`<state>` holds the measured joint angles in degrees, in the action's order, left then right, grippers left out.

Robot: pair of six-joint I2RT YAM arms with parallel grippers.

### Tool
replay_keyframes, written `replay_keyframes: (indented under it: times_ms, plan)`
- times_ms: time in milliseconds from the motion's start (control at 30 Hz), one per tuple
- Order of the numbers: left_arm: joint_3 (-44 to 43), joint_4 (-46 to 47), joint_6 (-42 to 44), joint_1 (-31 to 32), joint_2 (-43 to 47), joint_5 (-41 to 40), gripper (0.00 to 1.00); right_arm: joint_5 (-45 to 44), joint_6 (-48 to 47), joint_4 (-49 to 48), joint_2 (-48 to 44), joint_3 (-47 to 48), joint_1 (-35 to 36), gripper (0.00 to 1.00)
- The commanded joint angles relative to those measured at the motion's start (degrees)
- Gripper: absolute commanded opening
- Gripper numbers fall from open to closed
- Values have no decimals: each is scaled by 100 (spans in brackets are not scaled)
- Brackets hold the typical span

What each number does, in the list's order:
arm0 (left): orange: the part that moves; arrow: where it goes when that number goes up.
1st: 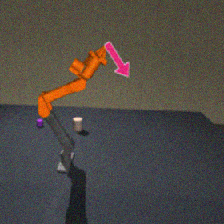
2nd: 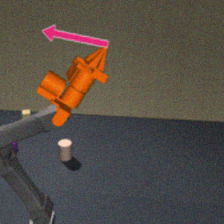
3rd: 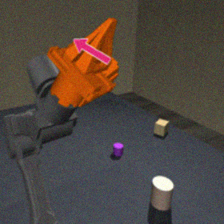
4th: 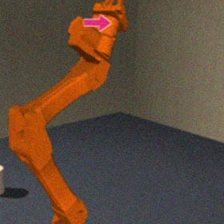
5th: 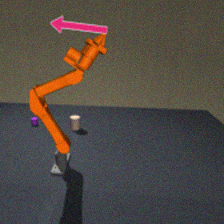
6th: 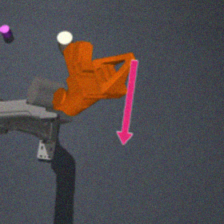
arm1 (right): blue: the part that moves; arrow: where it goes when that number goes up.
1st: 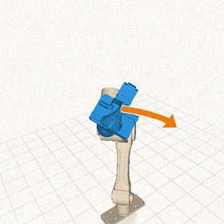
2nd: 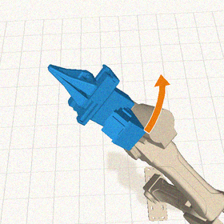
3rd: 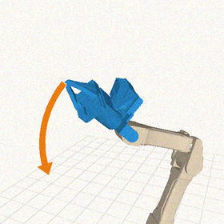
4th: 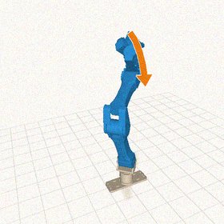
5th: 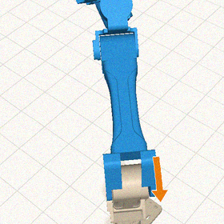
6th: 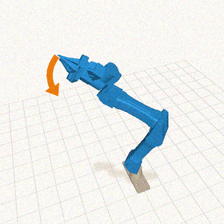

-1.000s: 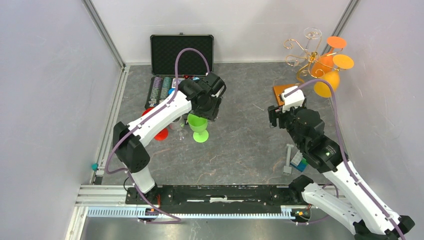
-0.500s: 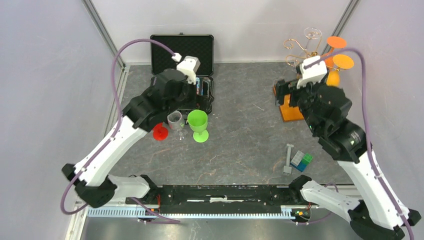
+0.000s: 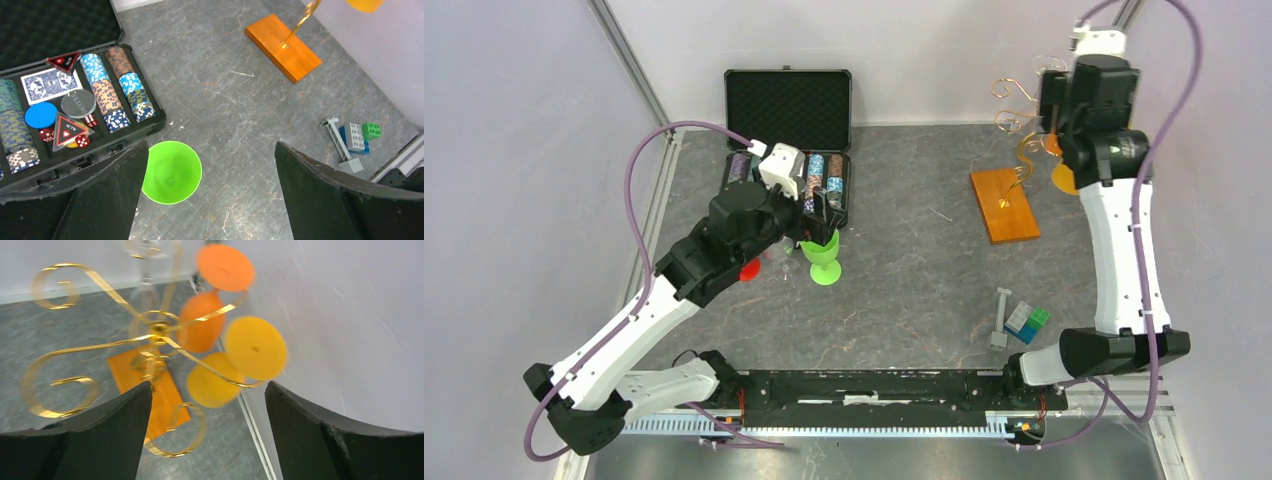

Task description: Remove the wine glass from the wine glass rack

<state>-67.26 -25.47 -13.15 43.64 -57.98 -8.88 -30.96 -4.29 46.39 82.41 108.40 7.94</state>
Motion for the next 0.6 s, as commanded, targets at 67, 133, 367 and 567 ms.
replay_keyframes:
  times_ms: [67,133,367,567]
  plan:
    - [29,524,313,22,392,112,100,1477,1161,-562,-804,-710,-1710,91]
    - [-22,433,373,22,442,-26,100,1783,1489,-859,-1068,-1060,-2067,94]
    - [91,495,339,23,571,-69,100,3153,2841,-1546,-1674,-1996,-3406,98]
    - [12,369,322,22,567,-48,100,4371,3931,-1957,-1415,-2167,-4050,98]
